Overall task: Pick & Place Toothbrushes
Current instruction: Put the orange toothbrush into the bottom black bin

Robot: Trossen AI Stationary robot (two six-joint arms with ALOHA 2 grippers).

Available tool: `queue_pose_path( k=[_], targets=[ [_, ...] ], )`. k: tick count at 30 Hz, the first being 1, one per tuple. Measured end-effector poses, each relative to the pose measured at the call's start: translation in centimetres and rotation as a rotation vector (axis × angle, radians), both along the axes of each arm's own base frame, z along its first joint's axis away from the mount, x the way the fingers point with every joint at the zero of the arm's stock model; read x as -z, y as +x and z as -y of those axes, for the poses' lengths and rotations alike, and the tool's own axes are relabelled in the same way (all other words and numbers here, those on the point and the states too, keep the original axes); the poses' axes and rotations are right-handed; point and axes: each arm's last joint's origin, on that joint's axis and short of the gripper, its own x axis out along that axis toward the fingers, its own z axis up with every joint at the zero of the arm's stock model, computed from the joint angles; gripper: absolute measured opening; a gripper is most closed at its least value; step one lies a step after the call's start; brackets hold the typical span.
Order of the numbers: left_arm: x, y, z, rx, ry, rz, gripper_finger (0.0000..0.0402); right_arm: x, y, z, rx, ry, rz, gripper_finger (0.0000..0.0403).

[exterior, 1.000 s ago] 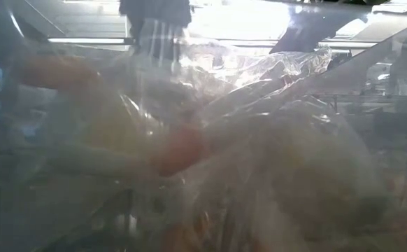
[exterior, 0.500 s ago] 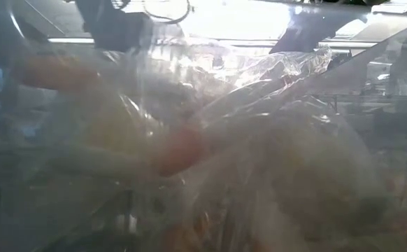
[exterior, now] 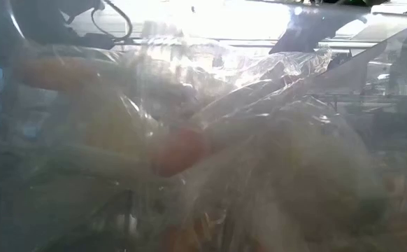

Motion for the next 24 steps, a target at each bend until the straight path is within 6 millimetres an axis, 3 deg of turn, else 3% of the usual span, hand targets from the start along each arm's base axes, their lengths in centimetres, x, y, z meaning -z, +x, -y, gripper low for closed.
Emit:
queue_pose_path(
  k=[24],
  targets=[
    [0.29, -0.10, 0.00, -0.064, -0.042, 0.031, 0.0132, 0.01, 0.00, -0.01, -0.003, -0.005, -0.003, 0.0171]
  ],
)
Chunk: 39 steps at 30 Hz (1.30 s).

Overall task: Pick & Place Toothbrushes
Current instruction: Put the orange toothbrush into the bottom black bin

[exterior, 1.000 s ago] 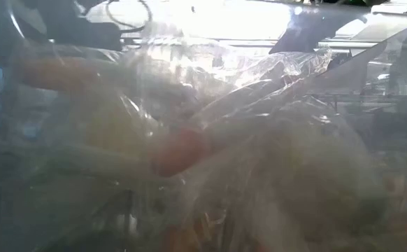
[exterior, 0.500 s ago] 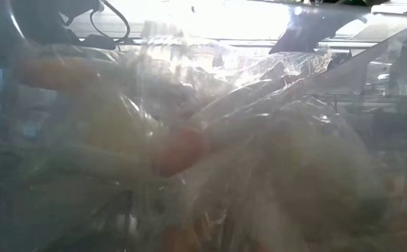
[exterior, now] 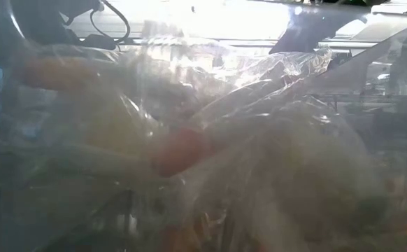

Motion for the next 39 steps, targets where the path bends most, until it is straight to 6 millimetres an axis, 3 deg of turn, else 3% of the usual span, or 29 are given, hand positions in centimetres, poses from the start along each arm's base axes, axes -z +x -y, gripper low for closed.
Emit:
queue_pose_path(
  k=[14, 22, 39],
  targets=[
    [0.7, 1.1, 0.0, 0.051, 0.046, -0.038, 0.0132, 0.0, 0.0, 0.0, -0.002, -0.005, -0.001, 0.0171],
    [2.8, 3.2, 0.0, 0.170, 0.119, -0.142, 0.0132, 0.0, 0.0, 0.0, -0.002, -0.005, -0.001, 0.0171],
    [7.5, 5.3, 0.0, 0.180, 0.096, -0.339, 0.0132, 0.0, -0.1, 0.1, 0.030, -0.016, -0.014, 0.0171]
  ],
)
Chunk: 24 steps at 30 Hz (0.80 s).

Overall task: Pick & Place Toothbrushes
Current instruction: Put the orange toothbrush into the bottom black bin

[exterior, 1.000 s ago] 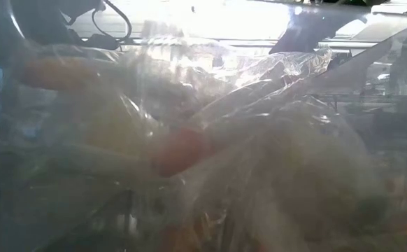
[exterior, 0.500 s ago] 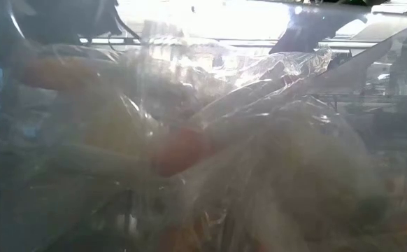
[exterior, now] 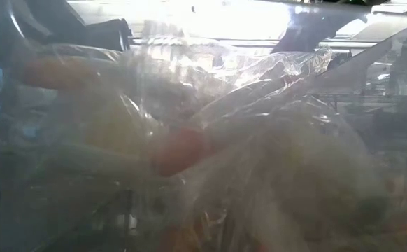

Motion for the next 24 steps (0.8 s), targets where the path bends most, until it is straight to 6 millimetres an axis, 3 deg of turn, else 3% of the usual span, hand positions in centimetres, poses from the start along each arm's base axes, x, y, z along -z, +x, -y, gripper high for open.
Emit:
queue_pose_path(
  k=[9, 24],
  targets=[
    [1.1, 0.6, 0.0, 0.002, -0.003, -0.030, 0.0132, 0.0, 0.0, 0.0, 0.015, -0.006, -0.005, 0.0171],
    [1.2, 0.6, 0.1, 0.008, -0.027, -0.034, 0.0132, 0.0, 0.0, 0.0, 0.015, -0.006, -0.005, 0.0171]
  ],
)
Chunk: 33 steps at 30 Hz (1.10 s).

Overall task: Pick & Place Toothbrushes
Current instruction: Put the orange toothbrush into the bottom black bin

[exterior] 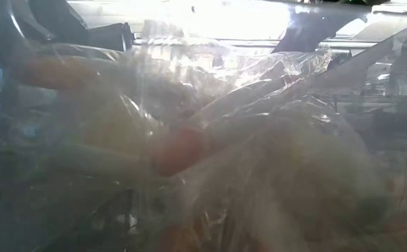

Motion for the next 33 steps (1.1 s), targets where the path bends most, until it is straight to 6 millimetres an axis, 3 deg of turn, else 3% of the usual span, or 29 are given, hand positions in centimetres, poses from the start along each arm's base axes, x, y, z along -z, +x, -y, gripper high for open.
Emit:
queue_pose_path(
  k=[19, 28, 33],
  targets=[
    [0.06, -0.02, 0.01, 0.001, -0.003, -0.002, 0.0127, 0.00, 0.00, 0.00, 0.000, 0.000, 0.000, 0.0171],
    [0.07, 0.02, 0.02, 0.002, -0.007, 0.003, 0.0059, 0.00, 0.00, 0.00, 0.000, 0.000, 0.000, 0.0171],
    [0.06, 0.04, 0.02, 0.002, -0.008, 0.005, 0.0042, 0.00, 0.00, 0.00, 0.000, 0.000, 0.000, 0.0171]
  ],
)
